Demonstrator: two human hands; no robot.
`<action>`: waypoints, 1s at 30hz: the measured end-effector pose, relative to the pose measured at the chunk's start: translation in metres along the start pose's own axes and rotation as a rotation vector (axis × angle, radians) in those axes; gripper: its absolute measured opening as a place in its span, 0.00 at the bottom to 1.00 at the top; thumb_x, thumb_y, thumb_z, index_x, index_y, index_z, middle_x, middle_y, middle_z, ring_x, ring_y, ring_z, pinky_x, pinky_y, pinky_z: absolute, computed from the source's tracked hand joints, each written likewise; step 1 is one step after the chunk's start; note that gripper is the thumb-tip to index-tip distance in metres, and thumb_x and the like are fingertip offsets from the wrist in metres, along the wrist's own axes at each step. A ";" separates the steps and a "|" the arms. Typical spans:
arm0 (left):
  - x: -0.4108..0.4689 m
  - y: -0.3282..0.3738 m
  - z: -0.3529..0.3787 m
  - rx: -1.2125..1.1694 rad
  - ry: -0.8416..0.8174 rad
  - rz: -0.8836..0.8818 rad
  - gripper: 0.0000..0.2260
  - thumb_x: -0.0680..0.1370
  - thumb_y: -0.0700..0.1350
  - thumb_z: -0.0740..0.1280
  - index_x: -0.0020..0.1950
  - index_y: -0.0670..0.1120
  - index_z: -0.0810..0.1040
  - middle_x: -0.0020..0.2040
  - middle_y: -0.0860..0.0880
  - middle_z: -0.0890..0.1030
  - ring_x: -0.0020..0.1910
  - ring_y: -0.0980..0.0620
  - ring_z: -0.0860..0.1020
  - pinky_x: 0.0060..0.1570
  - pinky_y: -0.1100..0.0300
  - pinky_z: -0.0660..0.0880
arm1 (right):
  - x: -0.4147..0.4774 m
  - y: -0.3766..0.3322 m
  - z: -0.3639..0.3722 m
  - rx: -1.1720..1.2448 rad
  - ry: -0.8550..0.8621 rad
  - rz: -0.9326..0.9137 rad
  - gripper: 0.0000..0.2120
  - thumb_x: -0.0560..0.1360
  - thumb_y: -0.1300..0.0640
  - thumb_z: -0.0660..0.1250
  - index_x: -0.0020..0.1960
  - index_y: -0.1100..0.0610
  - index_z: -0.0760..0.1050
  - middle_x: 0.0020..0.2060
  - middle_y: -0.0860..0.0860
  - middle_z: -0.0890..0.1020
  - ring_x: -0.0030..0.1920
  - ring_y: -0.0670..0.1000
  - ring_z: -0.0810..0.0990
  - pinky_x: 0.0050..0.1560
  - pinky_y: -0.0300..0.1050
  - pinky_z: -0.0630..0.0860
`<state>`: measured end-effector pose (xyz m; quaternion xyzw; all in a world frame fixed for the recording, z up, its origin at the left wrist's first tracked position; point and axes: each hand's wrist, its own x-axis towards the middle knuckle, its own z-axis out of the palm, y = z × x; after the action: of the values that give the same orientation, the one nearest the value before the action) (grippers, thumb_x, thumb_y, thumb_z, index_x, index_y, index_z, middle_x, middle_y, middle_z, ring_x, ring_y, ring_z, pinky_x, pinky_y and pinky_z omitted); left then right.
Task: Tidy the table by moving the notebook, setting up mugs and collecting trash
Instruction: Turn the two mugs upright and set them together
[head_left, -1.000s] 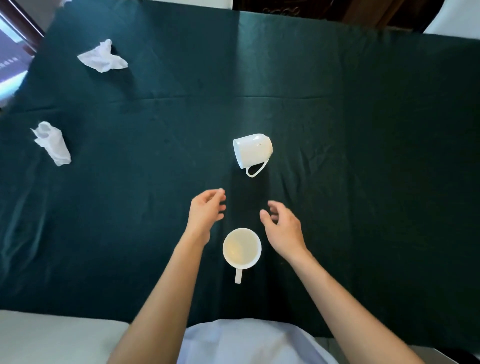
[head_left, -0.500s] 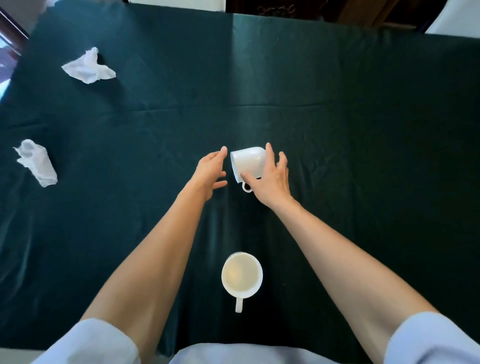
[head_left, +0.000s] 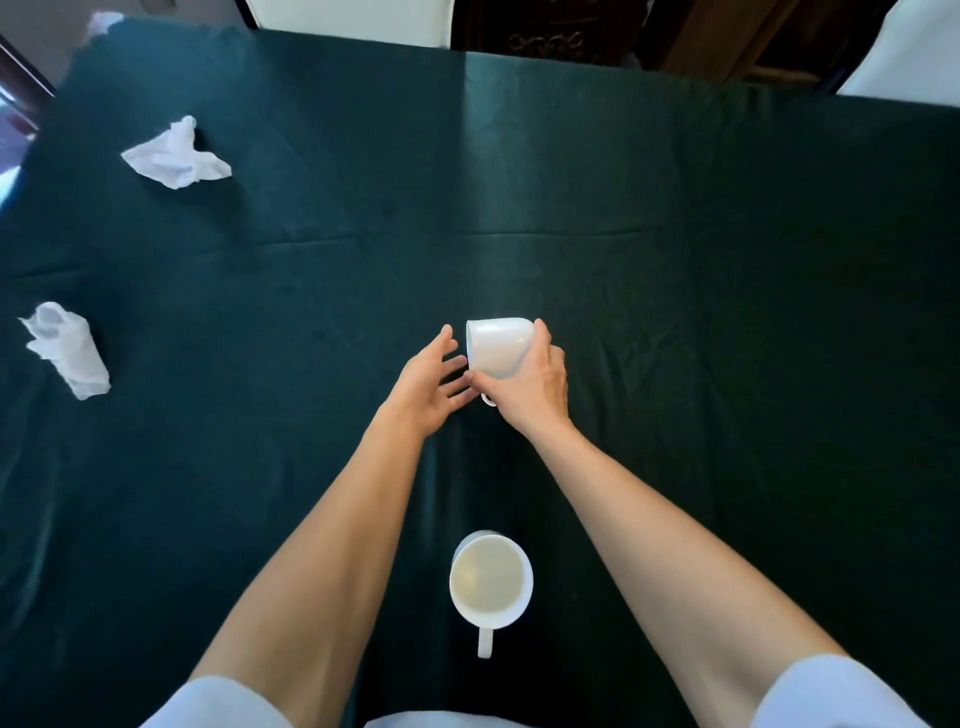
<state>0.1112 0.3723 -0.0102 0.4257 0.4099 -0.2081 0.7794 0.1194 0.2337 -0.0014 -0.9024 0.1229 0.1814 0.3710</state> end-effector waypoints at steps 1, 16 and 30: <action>-0.001 -0.001 -0.002 -0.043 -0.004 -0.012 0.27 0.84 0.58 0.67 0.78 0.45 0.71 0.72 0.40 0.76 0.59 0.43 0.82 0.51 0.50 0.82 | -0.001 0.000 0.000 0.005 0.010 0.006 0.54 0.66 0.44 0.80 0.82 0.52 0.53 0.73 0.59 0.69 0.71 0.61 0.72 0.61 0.51 0.72; -0.023 -0.020 -0.003 0.095 0.023 0.045 0.15 0.84 0.55 0.67 0.59 0.43 0.81 0.66 0.39 0.83 0.60 0.42 0.84 0.59 0.50 0.83 | -0.032 -0.010 0.004 0.086 0.108 0.066 0.49 0.62 0.32 0.79 0.72 0.54 0.63 0.67 0.57 0.76 0.67 0.60 0.76 0.55 0.48 0.71; -0.076 -0.049 0.021 -0.041 -0.030 0.064 0.11 0.83 0.53 0.67 0.58 0.48 0.82 0.53 0.43 0.87 0.37 0.46 0.85 0.41 0.53 0.81 | -0.094 0.016 0.023 0.272 0.264 0.198 0.15 0.75 0.49 0.70 0.54 0.55 0.69 0.49 0.54 0.82 0.51 0.60 0.81 0.46 0.50 0.74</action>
<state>0.0441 0.3257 0.0346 0.4193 0.3886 -0.1808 0.8003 0.0240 0.2471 0.0131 -0.8435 0.2817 0.0791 0.4504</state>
